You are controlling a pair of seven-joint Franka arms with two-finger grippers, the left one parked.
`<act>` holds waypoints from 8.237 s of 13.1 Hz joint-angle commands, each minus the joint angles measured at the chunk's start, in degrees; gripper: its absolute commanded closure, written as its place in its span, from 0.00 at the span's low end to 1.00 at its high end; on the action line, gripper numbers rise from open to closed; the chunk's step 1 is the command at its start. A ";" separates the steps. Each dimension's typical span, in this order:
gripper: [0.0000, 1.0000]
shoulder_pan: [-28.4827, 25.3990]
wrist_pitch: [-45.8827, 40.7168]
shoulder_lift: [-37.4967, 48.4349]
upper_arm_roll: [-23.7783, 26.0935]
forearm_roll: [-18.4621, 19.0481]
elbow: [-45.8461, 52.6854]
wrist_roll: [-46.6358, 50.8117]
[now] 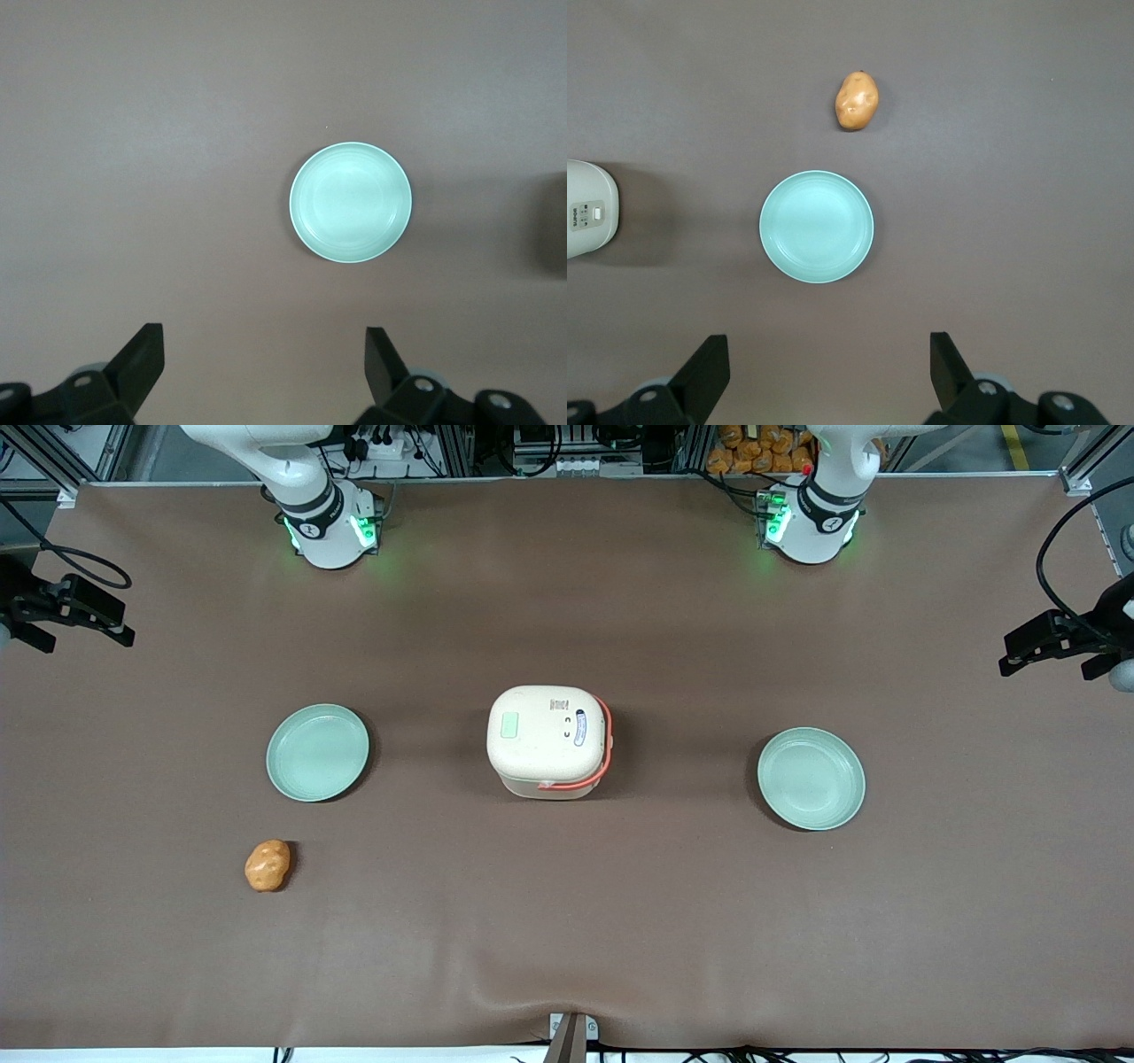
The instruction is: Press rice cooker button with right arm
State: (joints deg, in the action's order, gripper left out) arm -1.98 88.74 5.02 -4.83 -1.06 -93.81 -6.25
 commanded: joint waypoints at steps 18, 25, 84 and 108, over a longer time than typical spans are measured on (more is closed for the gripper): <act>0.00 -12.85 0.04 -3.16 0.09 -0.08 4.24 11.85; 0.00 -24.98 1.61 -8.26 0.09 0.36 5.22 27.49; 0.00 -26.34 -5.40 -20.59 -0.44 -4.65 21.22 30.80; 0.00 -2.42 -2.35 2.45 -0.44 0.79 -1.89 3.18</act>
State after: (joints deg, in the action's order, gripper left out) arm -5.45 84.57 4.38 -5.76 -1.32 -92.78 -1.07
